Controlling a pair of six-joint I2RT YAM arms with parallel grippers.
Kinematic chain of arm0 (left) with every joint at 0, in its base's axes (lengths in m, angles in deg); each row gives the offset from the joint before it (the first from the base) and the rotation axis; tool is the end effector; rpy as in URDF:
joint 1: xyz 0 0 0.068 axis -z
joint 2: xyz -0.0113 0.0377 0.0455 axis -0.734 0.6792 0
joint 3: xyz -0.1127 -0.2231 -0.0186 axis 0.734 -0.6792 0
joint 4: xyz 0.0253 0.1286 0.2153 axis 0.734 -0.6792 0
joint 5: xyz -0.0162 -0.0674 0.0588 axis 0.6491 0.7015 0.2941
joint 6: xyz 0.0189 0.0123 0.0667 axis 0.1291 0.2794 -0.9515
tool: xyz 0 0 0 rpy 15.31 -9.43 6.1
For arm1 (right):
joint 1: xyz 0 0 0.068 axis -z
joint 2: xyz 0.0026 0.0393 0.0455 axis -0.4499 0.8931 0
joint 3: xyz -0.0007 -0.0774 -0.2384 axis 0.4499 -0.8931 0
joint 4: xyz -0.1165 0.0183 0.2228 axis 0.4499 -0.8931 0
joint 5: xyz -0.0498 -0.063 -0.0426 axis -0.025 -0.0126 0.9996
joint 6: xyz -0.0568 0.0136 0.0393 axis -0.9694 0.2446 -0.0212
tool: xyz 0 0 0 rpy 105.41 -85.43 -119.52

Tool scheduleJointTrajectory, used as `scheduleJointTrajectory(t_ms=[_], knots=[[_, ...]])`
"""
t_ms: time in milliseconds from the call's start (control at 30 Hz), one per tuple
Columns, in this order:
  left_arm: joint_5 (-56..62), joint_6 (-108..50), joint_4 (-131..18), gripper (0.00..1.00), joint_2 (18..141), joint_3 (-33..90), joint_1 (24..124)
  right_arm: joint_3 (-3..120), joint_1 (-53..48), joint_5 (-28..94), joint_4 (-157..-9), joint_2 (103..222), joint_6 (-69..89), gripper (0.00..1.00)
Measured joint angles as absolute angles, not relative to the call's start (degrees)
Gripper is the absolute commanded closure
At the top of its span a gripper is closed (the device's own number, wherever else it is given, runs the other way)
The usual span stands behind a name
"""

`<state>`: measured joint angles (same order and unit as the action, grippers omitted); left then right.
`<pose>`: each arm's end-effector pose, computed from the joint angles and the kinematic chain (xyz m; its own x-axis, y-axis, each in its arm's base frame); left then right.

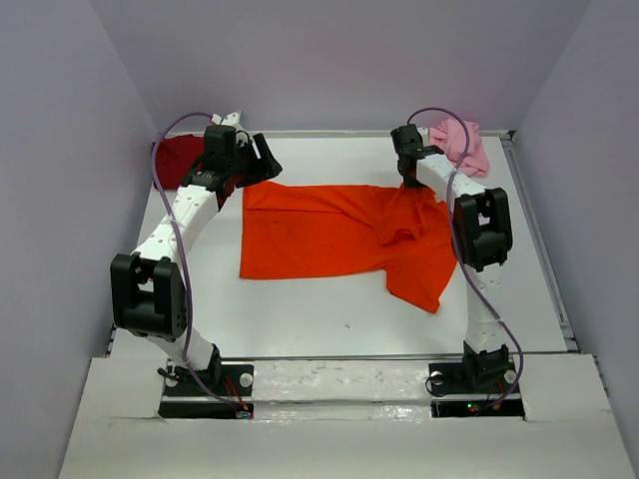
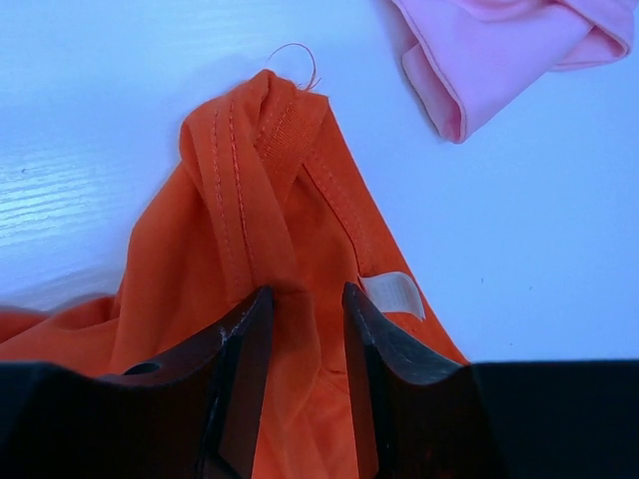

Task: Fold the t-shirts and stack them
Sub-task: Fold the flattened tshirt in 1/3 of the way

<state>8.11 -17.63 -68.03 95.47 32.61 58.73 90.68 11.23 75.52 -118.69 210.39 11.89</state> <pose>0.3753 -0.0903 0.3010 -0.5219 -0.2820 -0.8050 0.2172 0.8687 -0.4451 0.4700 0.0965 0.1725 -0.7855 -0.0912 -0.6121 0.1987 0.8995 -0.3890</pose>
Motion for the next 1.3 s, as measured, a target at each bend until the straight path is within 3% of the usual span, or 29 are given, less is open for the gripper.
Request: scheduleJointTrajectory(t_ms=[967,1300], knots=[[8.1,-17.6,-68.0,0.26,95.5,32.6,58.7,91.2,12.0,67.8,-118.6,211.0,13.1,0.61],[8.1,-17.6,-68.0,0.26,95.5,32.6,58.7,91.2,12.2,67.2,-118.6,211.7,13.5,1.00]])
